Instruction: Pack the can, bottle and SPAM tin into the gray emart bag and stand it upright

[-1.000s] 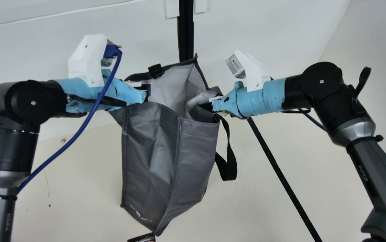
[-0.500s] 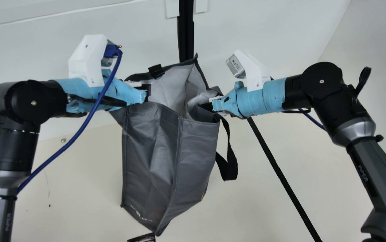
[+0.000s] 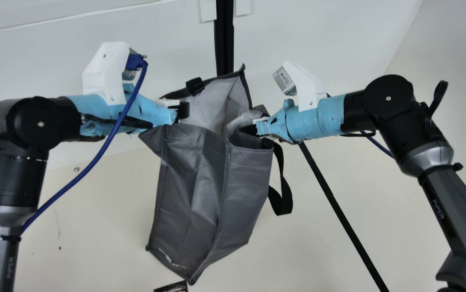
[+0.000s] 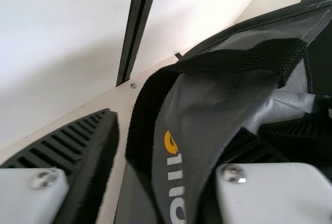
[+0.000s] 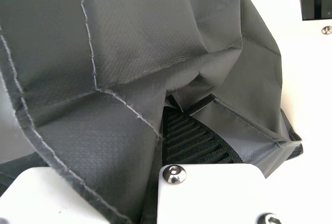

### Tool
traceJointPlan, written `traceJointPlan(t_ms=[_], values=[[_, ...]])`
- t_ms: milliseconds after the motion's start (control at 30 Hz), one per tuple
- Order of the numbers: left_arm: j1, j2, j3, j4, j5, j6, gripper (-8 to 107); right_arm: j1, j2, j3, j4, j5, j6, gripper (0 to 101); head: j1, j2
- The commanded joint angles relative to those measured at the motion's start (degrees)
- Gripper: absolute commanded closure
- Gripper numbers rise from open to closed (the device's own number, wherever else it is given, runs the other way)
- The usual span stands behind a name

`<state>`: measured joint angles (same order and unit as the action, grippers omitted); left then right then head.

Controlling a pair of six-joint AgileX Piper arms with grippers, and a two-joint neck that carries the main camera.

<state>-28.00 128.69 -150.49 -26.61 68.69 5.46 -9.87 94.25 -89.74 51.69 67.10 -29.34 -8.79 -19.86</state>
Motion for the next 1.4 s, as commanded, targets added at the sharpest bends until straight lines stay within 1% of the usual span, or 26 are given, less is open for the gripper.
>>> traceJointPlan(t_ms=[0,333,933,967,1067,1233,1367], values=[[0.0,0.0,0.0,0.0,0.0,0.0,43,0.0,0.0,0.0,0.0,0.0,0.0,101,-1.2,-0.1],[0.0,0.0,0.0,0.0,0.0,0.0,10,0.0,0.0,0.0,-0.4,0.0,0.0,101,-1.2,-0.1],[0.0,0.0,0.0,0.0,0.0,0.0,9,0.0,0.0,0.0,-0.4,0.0,0.0,101,-1.2,-0.1],[-0.3,-3.7,6.3,-0.2,-2.5,1.0,9,0.0,0.0,0.0,-0.4,0.0,0.0,101,-1.2,-0.1],[-0.2,-4.4,7.3,-1.3,-3.5,1.9,9,0.0,0.0,0.0,-0.4,0.0,0.0,101,-1.2,-0.1],[0.2,-8.5,13.3,-4.4,-7.7,5.3,9,0.0,0.0,0.0,-0.4,-0.1,0.0,101,-1.2,-0.1],[0.4,-11.7,17.0,-6.2,-10.3,8.1,9,0.0,0.0,0.0,-0.8,-0.1,0.0,101,-1.2,-0.1]])
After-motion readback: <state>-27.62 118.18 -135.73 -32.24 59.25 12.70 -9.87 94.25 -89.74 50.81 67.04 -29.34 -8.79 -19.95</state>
